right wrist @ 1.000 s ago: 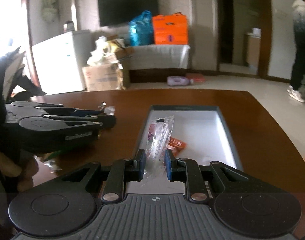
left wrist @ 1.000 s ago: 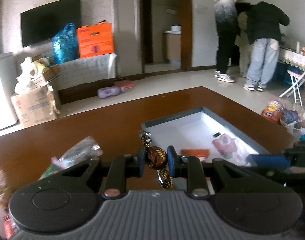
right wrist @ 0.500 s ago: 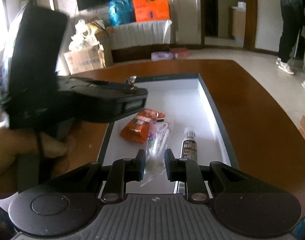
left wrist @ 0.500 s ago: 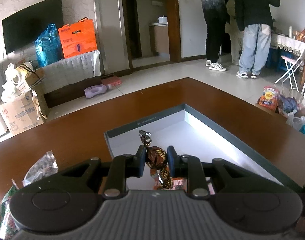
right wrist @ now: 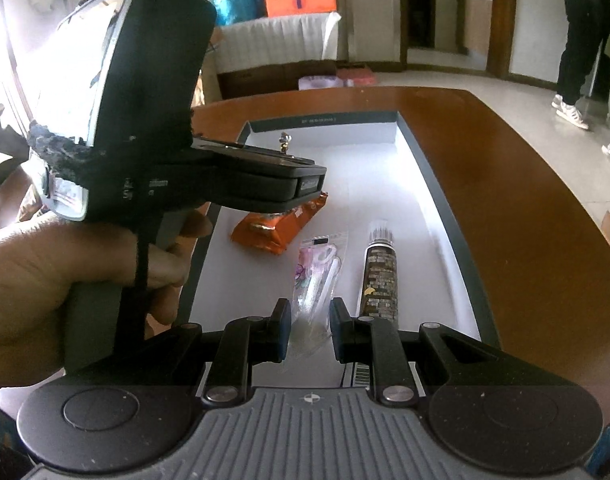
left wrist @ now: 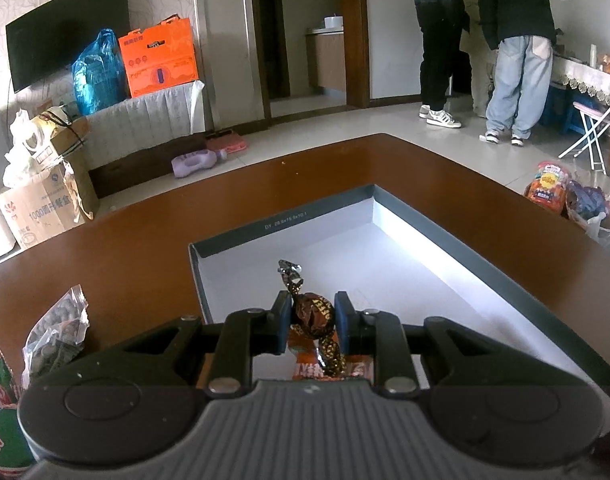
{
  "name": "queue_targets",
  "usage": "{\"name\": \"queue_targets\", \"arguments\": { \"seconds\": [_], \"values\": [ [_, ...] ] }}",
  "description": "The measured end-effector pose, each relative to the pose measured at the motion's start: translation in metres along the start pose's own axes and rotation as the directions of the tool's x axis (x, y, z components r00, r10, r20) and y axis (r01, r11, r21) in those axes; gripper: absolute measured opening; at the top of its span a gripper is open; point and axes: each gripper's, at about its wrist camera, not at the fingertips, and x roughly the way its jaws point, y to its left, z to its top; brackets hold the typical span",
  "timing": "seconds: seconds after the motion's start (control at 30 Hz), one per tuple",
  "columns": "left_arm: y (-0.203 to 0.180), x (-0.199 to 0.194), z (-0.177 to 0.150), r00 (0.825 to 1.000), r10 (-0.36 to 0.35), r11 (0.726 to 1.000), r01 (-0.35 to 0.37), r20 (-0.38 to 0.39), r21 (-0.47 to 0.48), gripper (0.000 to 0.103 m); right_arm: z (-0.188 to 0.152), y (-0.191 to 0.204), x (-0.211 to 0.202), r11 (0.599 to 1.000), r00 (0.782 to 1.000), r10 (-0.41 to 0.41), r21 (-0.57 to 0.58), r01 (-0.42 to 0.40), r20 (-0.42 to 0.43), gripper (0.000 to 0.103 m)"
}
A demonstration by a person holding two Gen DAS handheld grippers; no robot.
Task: Organize snacks
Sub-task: 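Carry the chocolate and clear bag over the white box with both tools, then open both tools to drop the chocolate and clear bag into the box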
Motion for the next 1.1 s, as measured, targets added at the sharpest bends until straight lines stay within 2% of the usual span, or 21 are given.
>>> {"name": "queue_targets", "arguments": {
  "seconds": [0.27,0.37,0.47,0.53,0.6,0.73,0.77,0.8,0.9,1.03,1.1],
  "values": [
    [0.005,-0.004,0.002,1.0,0.002,1.0,-0.001,0.019,-0.018,0.02,0.003,-0.003,0.008,1.0,1.0,-0.005,0.01,0.005,-0.012,0.023],
    [0.007,-0.008,0.001,1.0,-0.006,1.0,0.007,0.025,-0.029,0.022,0.003,-0.003,0.007,1.0,1.0,-0.016,0.013,0.016,0.001,0.026],
    [0.009,-0.011,-0.002,1.0,-0.015,0.999,0.015,0.025,-0.033,0.022,0.003,-0.003,0.007,1.0,1.0,-0.024,0.016,0.024,0.012,0.034],
    [0.009,-0.014,-0.003,1.0,-0.012,0.999,0.013,0.029,-0.037,0.033,0.004,-0.003,0.005,0.999,0.999,-0.029,0.017,0.029,0.024,0.04],
    [0.011,-0.019,-0.004,0.999,0.003,0.999,0.0,0.045,-0.048,0.058,0.004,-0.003,0.003,0.999,0.999,-0.039,0.014,0.038,0.032,0.048],
    [0.012,-0.033,-0.006,0.995,0.038,0.998,-0.033,0.09,-0.055,0.075,0.004,-0.004,-0.002,0.999,0.997,-0.048,0.019,0.047,0.058,0.059],
    [0.013,-0.037,-0.007,0.995,0.044,0.998,-0.039,0.091,-0.056,0.083,0.004,-0.004,-0.004,0.999,0.996,-0.051,0.019,0.05,0.067,0.063],
    [0.013,-0.042,-0.008,0.993,0.063,0.997,-0.058,0.096,-0.057,0.086,0.004,-0.004,-0.005,0.999,0.996,-0.052,0.02,0.051,0.078,0.065],
    [0.019,-0.06,-0.012,0.989,0.086,0.995,-0.078,0.122,-0.062,0.086,0.005,-0.001,-0.011,0.998,0.991,-0.067,-0.001,0.068,0.113,0.076],
    [0.033,-0.098,-0.024,0.98,0.13,0.99,-0.12,0.153,-0.074,0.086,0.006,0.003,-0.017,0.998,0.986,-0.066,-0.009,0.068,0.154,0.078],
    [0.043,-0.121,-0.035,0.973,0.159,0.986,-0.147,0.166,-0.083,0.086,0.007,0.009,-0.023,0.998,0.978,-0.054,-0.026,0.06,0.201,0.078]
  ]
}}
